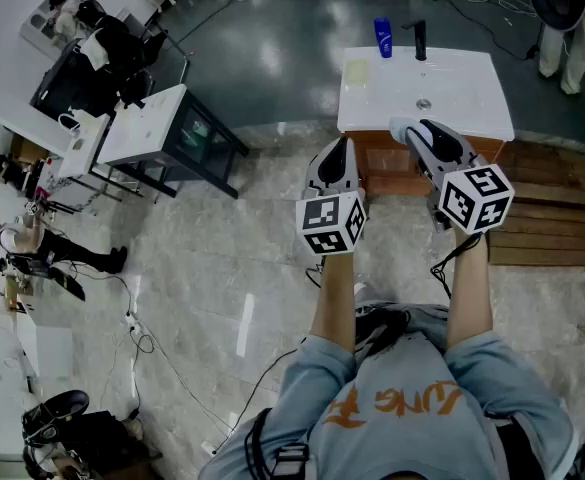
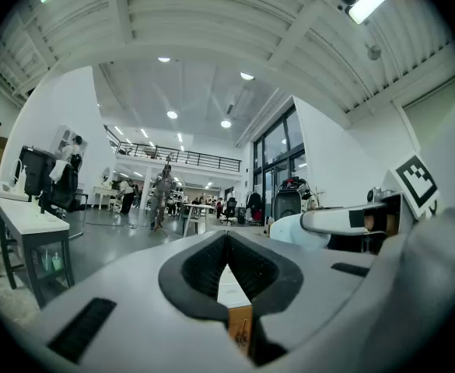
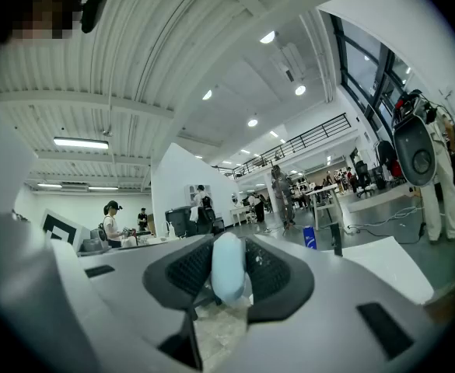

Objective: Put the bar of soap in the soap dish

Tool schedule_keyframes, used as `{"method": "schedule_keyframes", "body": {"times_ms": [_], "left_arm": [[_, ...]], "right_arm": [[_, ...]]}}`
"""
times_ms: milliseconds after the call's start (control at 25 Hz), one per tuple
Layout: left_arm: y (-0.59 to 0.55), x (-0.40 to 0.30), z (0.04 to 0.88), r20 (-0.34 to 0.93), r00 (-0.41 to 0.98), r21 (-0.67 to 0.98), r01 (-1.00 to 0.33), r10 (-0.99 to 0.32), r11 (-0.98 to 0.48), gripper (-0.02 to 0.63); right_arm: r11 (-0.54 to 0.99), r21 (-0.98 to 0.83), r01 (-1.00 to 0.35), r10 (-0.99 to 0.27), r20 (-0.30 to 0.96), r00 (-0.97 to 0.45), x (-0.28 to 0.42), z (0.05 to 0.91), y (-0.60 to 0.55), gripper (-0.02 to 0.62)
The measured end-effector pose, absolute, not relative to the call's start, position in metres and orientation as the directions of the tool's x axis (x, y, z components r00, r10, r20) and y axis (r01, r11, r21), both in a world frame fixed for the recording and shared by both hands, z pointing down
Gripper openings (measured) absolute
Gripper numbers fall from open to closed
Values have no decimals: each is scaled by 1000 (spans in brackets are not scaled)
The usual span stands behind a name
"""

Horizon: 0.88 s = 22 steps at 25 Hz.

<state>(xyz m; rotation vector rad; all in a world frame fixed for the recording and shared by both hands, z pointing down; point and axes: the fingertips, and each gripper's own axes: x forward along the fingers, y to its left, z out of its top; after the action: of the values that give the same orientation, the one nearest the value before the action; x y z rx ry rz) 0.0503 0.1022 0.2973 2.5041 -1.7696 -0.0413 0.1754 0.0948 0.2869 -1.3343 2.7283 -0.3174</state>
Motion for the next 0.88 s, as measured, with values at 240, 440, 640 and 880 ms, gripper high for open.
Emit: {"method": "schedule_keyframes", "body": {"times_ms": [240, 440, 640, 880], "left_arm": [[106, 51, 294, 12, 338, 81, -938, -941, -336, 23], [107, 50, 294, 7, 336, 90, -938, -942, -334, 23], [108, 52, 293, 0, 342, 99, -935, -940, -340, 23], [100, 54, 289, -15, 348, 101, -932, -937, -348, 23]], "right_arm": [[584, -245, -774, -796, 13, -605, 178, 285, 97, 146], [583, -254, -772, -796, 13, -605, 180, 285, 98, 146], [597, -240, -766, -788, 5, -616, 180, 282, 100, 144], [594, -211, -776, -792, 16, -611, 179, 281, 93, 144]]}}
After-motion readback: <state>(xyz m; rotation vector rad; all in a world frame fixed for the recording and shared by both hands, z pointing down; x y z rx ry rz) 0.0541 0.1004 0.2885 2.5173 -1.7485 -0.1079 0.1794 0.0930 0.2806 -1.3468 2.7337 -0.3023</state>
